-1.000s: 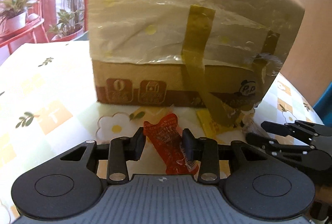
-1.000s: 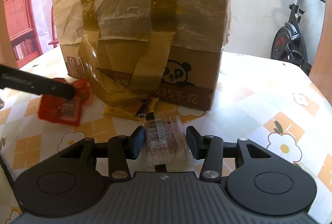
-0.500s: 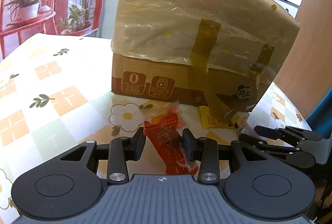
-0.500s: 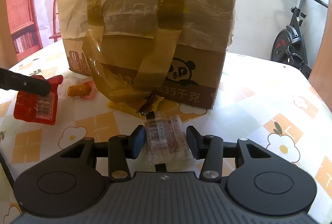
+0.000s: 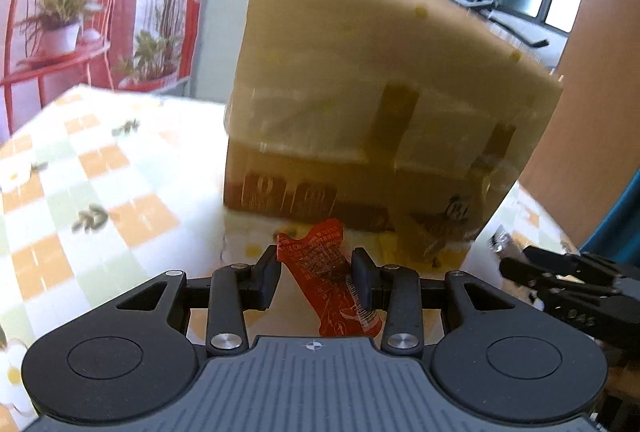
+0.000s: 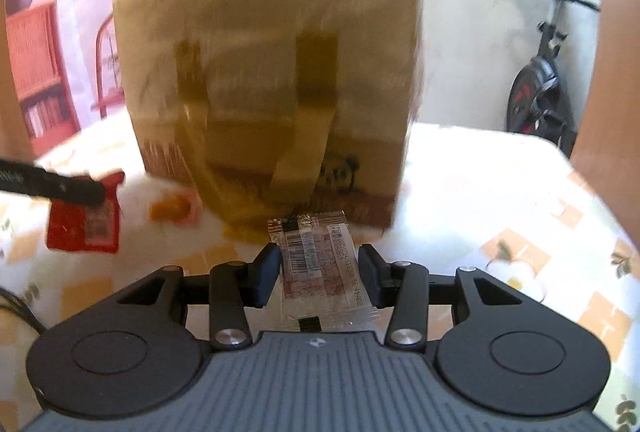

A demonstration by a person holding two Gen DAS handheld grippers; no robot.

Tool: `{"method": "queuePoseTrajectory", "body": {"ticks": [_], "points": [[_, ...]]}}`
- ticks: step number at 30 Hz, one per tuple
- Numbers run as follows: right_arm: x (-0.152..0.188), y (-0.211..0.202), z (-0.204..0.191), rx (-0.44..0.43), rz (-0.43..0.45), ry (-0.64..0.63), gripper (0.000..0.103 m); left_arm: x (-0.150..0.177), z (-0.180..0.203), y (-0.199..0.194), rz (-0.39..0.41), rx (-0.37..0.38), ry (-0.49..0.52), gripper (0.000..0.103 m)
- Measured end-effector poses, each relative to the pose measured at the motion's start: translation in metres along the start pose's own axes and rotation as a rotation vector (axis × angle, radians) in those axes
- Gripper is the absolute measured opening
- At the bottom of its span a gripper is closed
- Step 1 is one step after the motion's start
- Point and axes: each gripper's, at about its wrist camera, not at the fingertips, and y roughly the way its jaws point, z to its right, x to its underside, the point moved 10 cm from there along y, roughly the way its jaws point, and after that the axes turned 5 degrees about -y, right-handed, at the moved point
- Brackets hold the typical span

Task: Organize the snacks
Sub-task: 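Lift both snacks and carry them over the cardboard box, then open both grippers to drop the red packet and wrapped snack into the box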

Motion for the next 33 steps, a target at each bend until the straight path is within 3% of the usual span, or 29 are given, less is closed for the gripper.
{"method": "queuePoseTrajectory", "body": {"ticks": [4,10,15,22,26,33], "points": [[-0.036,-0.025,0.0,0.007,0.092,-0.015,0.046,-0.033,0.01,-0.016,0.074,0.023,0.046,0.041],[-0.117,-0.058,-0.003,-0.004,0.275,-0.073,0.046,-0.105,0.038,-0.046,0.216,0.091,0.127,0.041],[-0.173,-0.063,-0.005,-0.042,0.357,-0.098,0.046,-0.162,0.059,-0.046,0.252,0.12,0.135,0.041],[-0.22,-0.009,-0.004,-0.055,0.309,-0.1,0.046,-0.213,0.08,-0.005,0.23,0.161,0.092,0.041],[-0.23,0.019,0.003,-0.041,0.263,-0.044,0.046,-0.222,0.082,0.019,0.216,0.117,0.1,0.041],[-0.227,0.039,0.005,0.005,0.207,-0.067,0.052,-0.217,0.069,0.035,0.17,0.096,0.116,0.057]]}}
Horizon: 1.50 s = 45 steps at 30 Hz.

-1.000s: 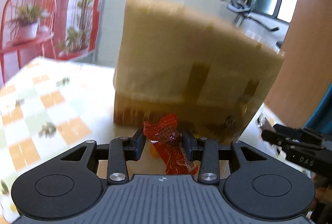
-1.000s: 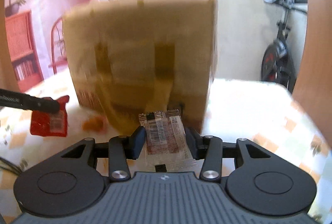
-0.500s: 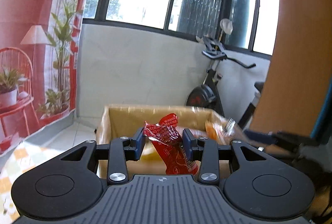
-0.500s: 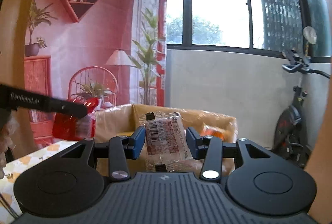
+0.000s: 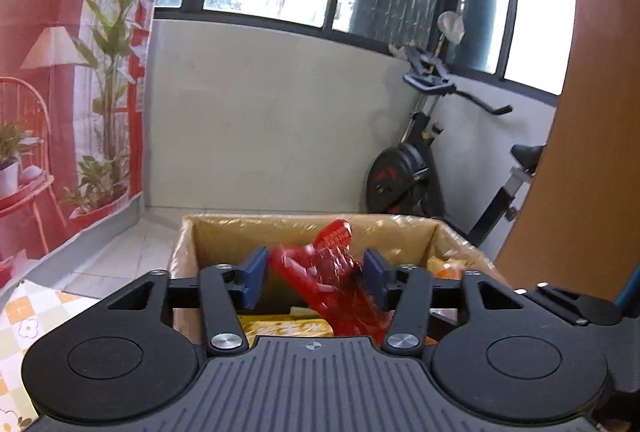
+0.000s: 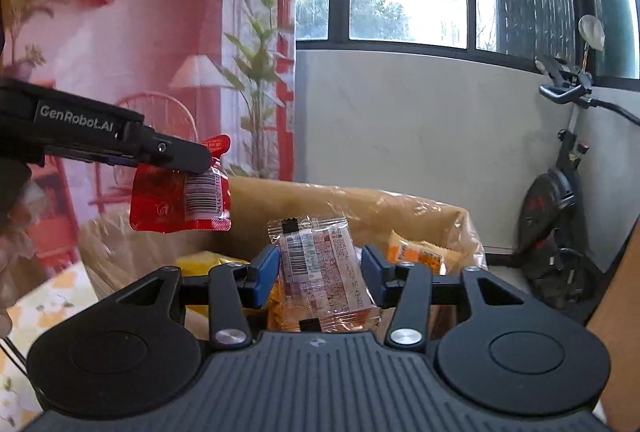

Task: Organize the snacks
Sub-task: 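Open both grippers to drop the red packet and wrapped snack into the box, then move both grippers back down to the last snacks beside the box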

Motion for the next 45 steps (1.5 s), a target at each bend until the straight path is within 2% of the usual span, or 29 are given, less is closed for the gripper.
{"method": "queuePoseTrajectory", "body": {"ticks": [2,4,9,12,15,21,29,45], "points": [[0.004,-0.001,0.0,-0.002,-0.01,0.011,0.064,0.003,-0.01,-0.005,-0.001,-0.008,-0.009,0.058],[0.005,-0.006,0.001,0.003,-0.002,0.02,0.068,0.005,-0.018,-0.008,-0.007,-0.01,-0.022,0.059],[0.01,-0.028,0.002,0.008,0.031,0.017,0.068,0.01,-0.027,-0.029,-0.003,0.0,-0.002,0.059],[0.016,-0.047,0.002,0.001,0.064,0.061,0.068,0.011,-0.031,-0.047,0.017,-0.008,0.034,0.059],[0.028,-0.063,0.006,0.015,0.077,0.083,0.068,0.015,-0.036,-0.06,0.016,0.01,0.022,0.059],[0.052,-0.093,0.011,0.046,0.098,0.123,0.068,0.044,-0.049,-0.078,0.001,-0.018,0.032,0.058],[0.093,-0.104,0.011,0.071,0.041,0.13,0.068,0.094,-0.065,-0.073,-0.08,-0.018,-0.03,0.058],[0.202,-0.066,-0.021,0.017,-0.246,0.093,0.068,0.177,-0.087,-0.023,-0.277,-0.023,-0.076,0.058]]}}
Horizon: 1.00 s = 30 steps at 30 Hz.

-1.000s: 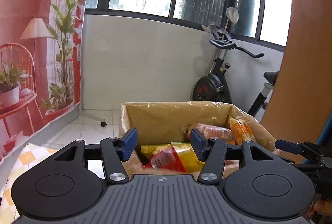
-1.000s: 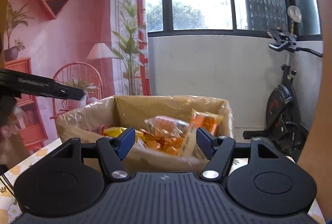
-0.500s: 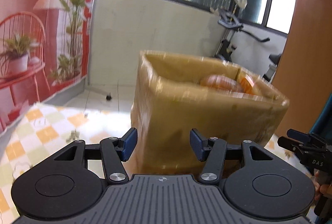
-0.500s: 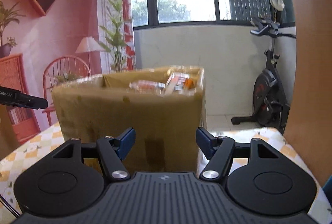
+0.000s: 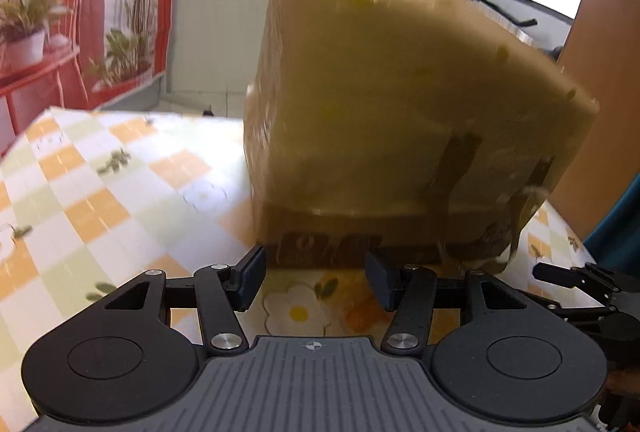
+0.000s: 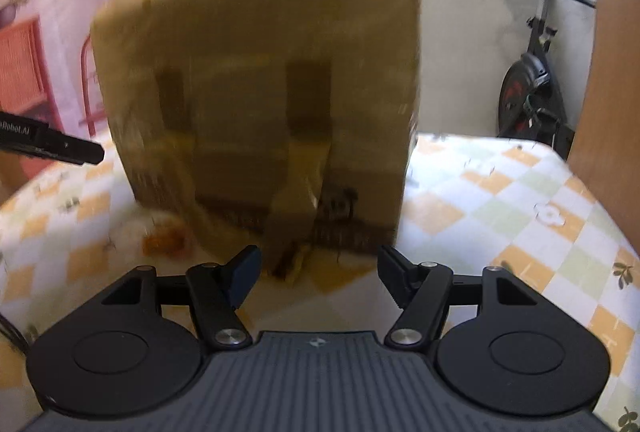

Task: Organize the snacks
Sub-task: 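Move both grippers back down to the last snacks beside the box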

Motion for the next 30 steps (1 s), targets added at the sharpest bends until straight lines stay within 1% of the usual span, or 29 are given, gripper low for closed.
{"method": "queuePoseTrajectory", "body": {"ticks": [4,7,10,13,17,18,19,21,24,25,28,30], "points": [[0.008,0.02,-0.006,-0.016,-0.059,-0.079,0.067,0.008,0.0,0.01,-0.021,0.007,0.007,0.058],[0.01,0.034,-0.016,-0.037,-0.092,-0.154,0.066,0.01,0.002,0.014,-0.032,0.01,0.004,0.057],[0.011,0.047,-0.022,-0.046,-0.114,-0.202,0.066,0.017,0.001,0.017,-0.039,0.011,0.002,0.055],[0.008,0.055,-0.028,-0.058,-0.115,-0.23,0.066,0.017,0.0,0.02,-0.045,0.013,-0.005,0.055],[0.001,0.062,-0.041,-0.073,-0.104,-0.312,0.066,0.018,0.001,0.024,-0.048,0.018,-0.007,0.053],[0.0,0.063,-0.044,-0.076,-0.101,-0.335,0.066,0.017,0.001,0.025,-0.049,0.019,-0.008,0.052],[-0.001,0.064,-0.047,-0.079,-0.099,-0.358,0.066,0.017,0.001,0.025,-0.049,0.022,-0.008,0.048],[-0.004,0.069,-0.051,-0.089,-0.1,-0.389,0.068,0.018,0.001,0.026,-0.053,0.027,-0.009,0.046],[-0.002,0.071,-0.053,-0.106,-0.106,-0.393,0.068,0.018,0.002,0.028,-0.054,0.03,-0.008,0.045],[0.0,0.072,-0.053,-0.116,-0.112,-0.389,0.066,0.018,0.002,0.029,-0.055,0.03,-0.008,0.045],[-0.001,0.076,-0.047,-0.147,-0.126,-0.298,0.066,0.02,0.005,0.03,-0.059,0.032,-0.009,0.044],[-0.001,0.076,-0.045,-0.158,-0.134,-0.246,0.062,0.021,0.006,0.029,-0.06,0.037,-0.01,0.044]]}}
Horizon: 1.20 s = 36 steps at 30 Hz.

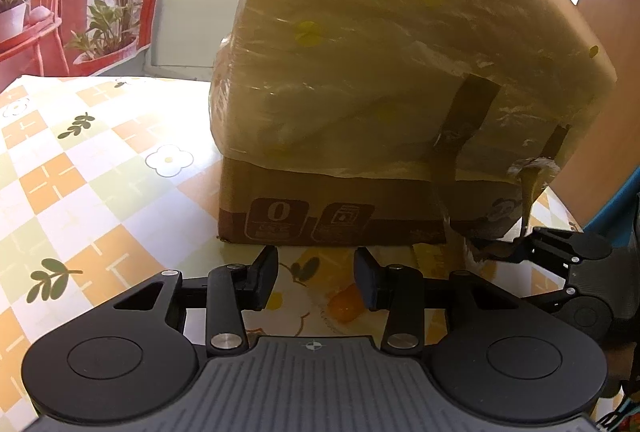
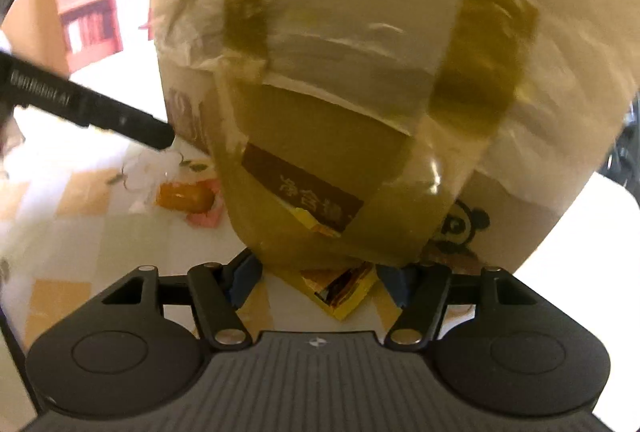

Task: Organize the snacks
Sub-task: 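Move both grippers back down to the last snacks beside the box, then grasp the small orange candy with the left gripper while the right grasps the yellow packet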

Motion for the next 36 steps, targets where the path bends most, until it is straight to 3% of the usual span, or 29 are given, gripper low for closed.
{"method": "queuePoseTrajectory", "body": {"ticks": [2,7,11,15,18,26,29,30,36], "points": [[0.002,-0.004,0.001,0.007,-0.006,0.033,0.053,0.002,0.001,0.0,-0.003,0.001,0.001,0.044],[0.016,-0.016,0.011,0.021,-0.025,0.177,0.041,0.005,0.004,0.005,-0.014,0.0,0.007,0.044],[0.021,-0.025,0.015,0.009,-0.022,0.243,0.04,0.005,0.012,0.013,-0.02,0.011,0.013,0.044],[0.021,-0.024,0.014,0.023,-0.021,0.239,0.04,0.009,0.029,0.022,-0.037,0.073,0.066,0.045],[0.021,-0.021,0.011,0.028,-0.02,0.236,0.04,0.015,0.039,0.027,-0.05,0.063,0.147,0.045],[0.024,-0.024,0.012,0.03,-0.013,0.253,0.04,0.032,0.042,0.027,-0.08,0.053,0.212,0.045],[0.024,-0.024,0.012,0.031,-0.015,0.253,0.04,0.036,0.042,0.026,-0.063,0.01,0.237,0.034],[0.024,-0.024,0.012,0.031,-0.016,0.251,0.04,0.037,0.041,0.026,-0.056,-0.015,0.24,0.022],[0.019,-0.024,0.009,0.024,-0.027,0.22,0.04,0.032,0.028,0.024,-0.046,-0.051,0.187,0.021]]}}
